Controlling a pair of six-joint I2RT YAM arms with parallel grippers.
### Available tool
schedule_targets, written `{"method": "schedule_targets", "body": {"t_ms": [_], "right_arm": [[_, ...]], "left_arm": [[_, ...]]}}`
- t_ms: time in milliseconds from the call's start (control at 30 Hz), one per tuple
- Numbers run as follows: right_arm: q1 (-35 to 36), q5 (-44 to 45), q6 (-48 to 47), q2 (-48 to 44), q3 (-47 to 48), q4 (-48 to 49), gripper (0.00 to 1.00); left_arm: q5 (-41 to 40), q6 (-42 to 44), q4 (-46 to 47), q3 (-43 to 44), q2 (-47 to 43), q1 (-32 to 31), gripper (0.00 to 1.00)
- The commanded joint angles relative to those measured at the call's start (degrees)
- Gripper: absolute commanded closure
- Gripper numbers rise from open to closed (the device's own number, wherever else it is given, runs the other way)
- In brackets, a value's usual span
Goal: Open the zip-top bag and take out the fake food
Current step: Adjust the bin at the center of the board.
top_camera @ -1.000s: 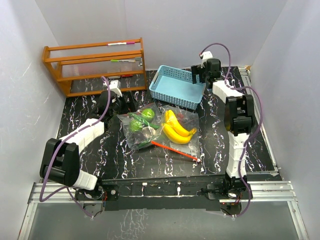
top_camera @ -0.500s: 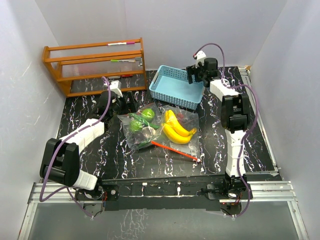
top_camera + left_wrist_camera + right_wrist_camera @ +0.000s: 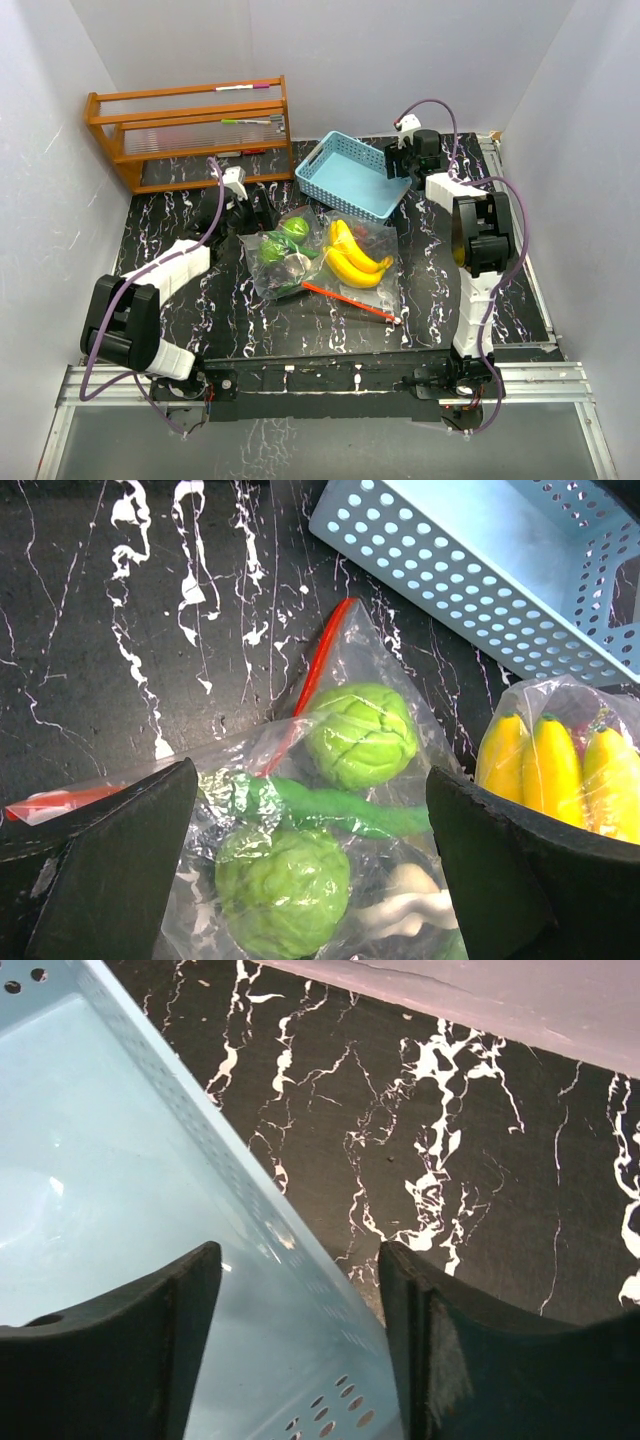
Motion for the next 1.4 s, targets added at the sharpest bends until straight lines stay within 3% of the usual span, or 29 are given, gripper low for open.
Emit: {"method": "schedule_targets", "body": {"t_ms": [0,267,467,533,633,733,1033,1200,1367], "right_arm": [[0.0,1.16,1.4,-2.18,-0.58,-2.04,0.41],[-0.23,6.12,4.83,-7.47,-6.83,-5.39,0.67],[-0.4,16.38,7.37,-14.96,-14.48,-5.31,0.67],[-0.38,19.21,7.79,-17.74,-16.13,-5.45,0.6],[-0.22,15.57,9.02,-21.83,-17.65,-4.95,0.31],[1.44,12.59,12.06,-23.79,-17.77,-4.4,0.23],[16.97,21.59,12.74,-18.88,-11.59,-3.57,0.12],[22.95,18.69,18.54,-14.9,-8.58,-1.68,0.13],[25.74,18.42,20.17,-6.74,0.0,-7.73,0.18]], "left_arm": [[0.71,-0.11,0.96,-1.14,-2.26,-0.37,0.03],[0.49,0.23,0.22,-2.55,-4.27,-0.45,0.03],[1.55,0.07,0.31,-2.28,-4.33,-0.72,0.03],[1.82,0.15,0.62,-2.59,-4.28,-1.03,0.03],[2.11,0.17,1.13,-2.96,-4.28,-1.19,0.03],[1.91,-0.02,1.11,-2.85,-4.26,-1.49,0.03],[0.25,1.56,-1.19,-1.75,-6.95,-2.02,0.03],[-0.82,1.72,-1.8,-2.32,-8.02,-2.03,0.03],[-1.75,1.98,-2.79,-2.89,-9.02,-2.06,0.03]]}}
